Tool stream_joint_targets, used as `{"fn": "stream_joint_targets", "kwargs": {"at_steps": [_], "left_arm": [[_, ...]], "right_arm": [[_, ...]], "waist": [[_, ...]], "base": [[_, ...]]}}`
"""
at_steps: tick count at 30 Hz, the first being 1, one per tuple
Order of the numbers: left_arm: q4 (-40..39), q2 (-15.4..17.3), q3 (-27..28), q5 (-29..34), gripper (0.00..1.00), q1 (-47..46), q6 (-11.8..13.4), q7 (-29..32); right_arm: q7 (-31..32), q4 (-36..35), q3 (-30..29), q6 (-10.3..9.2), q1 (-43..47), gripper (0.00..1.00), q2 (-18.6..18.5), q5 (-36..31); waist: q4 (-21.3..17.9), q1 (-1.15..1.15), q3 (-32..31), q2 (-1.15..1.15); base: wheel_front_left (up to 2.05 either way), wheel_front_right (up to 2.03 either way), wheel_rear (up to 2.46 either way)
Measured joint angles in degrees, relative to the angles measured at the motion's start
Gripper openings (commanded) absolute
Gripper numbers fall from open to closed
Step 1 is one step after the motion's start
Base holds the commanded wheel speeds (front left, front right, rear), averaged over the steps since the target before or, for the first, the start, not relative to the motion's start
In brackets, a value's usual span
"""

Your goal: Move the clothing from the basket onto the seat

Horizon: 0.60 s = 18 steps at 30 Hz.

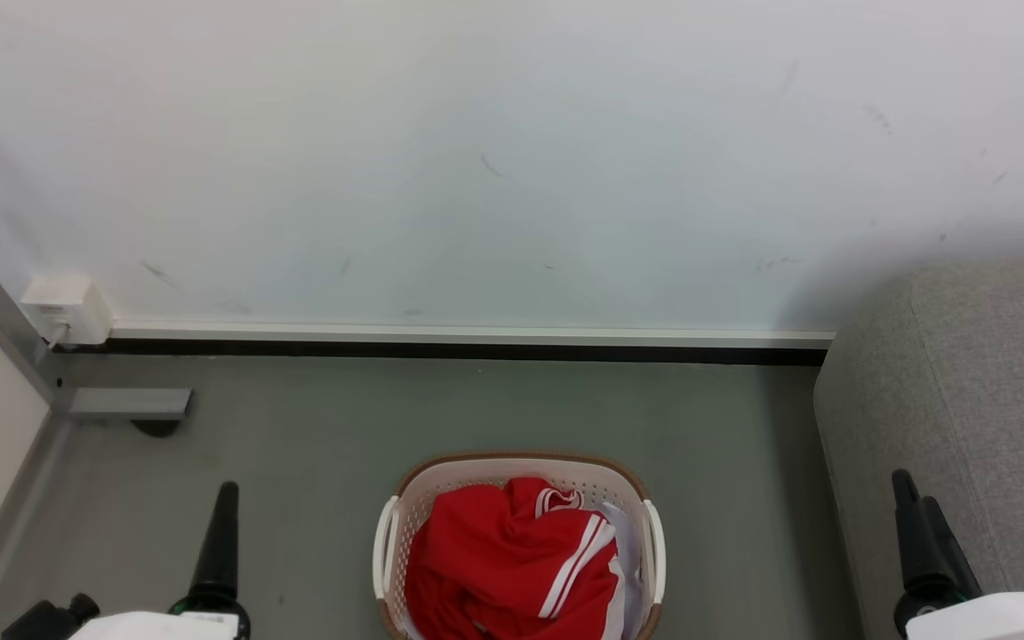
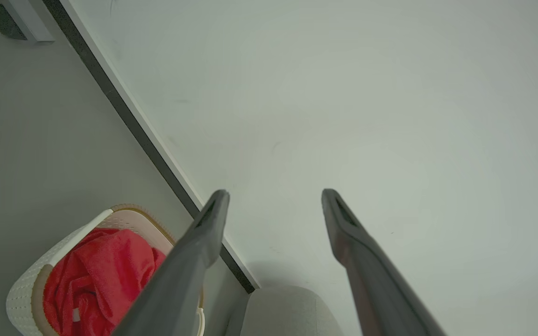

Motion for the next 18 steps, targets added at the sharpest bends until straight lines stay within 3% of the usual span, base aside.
{"fn": "stream_joint_targets", "kwargs": {"at_steps": [18], "left_arm": [[-1.5,1.0,-2.5,24.3,1.00,1.0,2.4,-3.6]], "right_arm": [[-3.6,2.9,6.5,0.00,-2.0,1.00,-1.8,-18.9]], "waist": [[-0.2,0.00,-0.1,0.00]], "base": [[0.00,0.00,0.00]]}}
